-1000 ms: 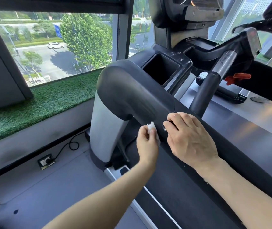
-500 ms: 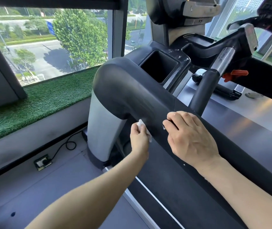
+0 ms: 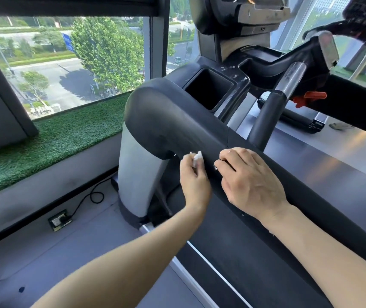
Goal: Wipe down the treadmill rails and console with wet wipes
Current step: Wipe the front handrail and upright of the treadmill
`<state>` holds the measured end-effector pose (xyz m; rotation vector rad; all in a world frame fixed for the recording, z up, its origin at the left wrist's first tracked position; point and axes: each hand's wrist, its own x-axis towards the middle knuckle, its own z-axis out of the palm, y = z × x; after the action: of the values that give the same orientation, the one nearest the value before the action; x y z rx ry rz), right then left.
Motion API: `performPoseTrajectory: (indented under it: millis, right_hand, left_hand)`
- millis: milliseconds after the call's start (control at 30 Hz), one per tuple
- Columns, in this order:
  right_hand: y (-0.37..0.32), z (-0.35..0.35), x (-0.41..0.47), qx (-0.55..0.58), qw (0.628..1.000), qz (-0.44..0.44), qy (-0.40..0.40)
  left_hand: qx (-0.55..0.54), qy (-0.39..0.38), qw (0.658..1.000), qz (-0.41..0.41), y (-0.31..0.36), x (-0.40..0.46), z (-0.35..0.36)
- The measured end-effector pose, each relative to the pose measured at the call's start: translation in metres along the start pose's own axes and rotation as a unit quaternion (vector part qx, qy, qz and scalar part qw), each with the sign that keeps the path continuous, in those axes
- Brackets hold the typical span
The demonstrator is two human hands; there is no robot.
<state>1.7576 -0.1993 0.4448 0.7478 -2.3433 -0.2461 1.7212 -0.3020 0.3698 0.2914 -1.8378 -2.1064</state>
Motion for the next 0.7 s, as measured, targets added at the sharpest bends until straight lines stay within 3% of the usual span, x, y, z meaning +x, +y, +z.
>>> performPoseTrajectory:
  millis: [133, 200, 300, 367, 567, 700]
  right_hand:
    - [0.003, -0.013, -0.018, 0.027, 0.999, 0.034, 0.015]
    - [0.007, -0.020, -0.035, 0.020, 0.999, 0.039, 0.004]
    - [0.014, -0.032, -0.052, 0.019, 0.999, 0.047, -0.006]
    - [0.015, -0.037, -0.059, 0.029, 0.998, 0.060, -0.002]
    - [0.016, -0.040, -0.074, 0.041, 0.998, 0.043, 0.005]
    - [0.017, -0.040, -0.073, 0.047, 0.998, 0.044, 0.003]
  left_hand:
    - [-0.011, -0.048, 0.998, 0.038, 0.008, -0.032, 0.006]
    - [-0.006, 0.002, 0.999, 0.049, 0.017, -0.012, 0.006]
    - [0.007, 0.087, 0.996, -0.011, 0.037, 0.045, 0.002]
    - [0.040, 0.102, 0.993, -0.036, 0.048, 0.059, -0.001]
    - [0.092, -0.051, 0.992, 0.076, 0.031, -0.042, 0.012]
    - [0.121, -0.044, 0.986, 0.103, 0.043, -0.025, 0.008]
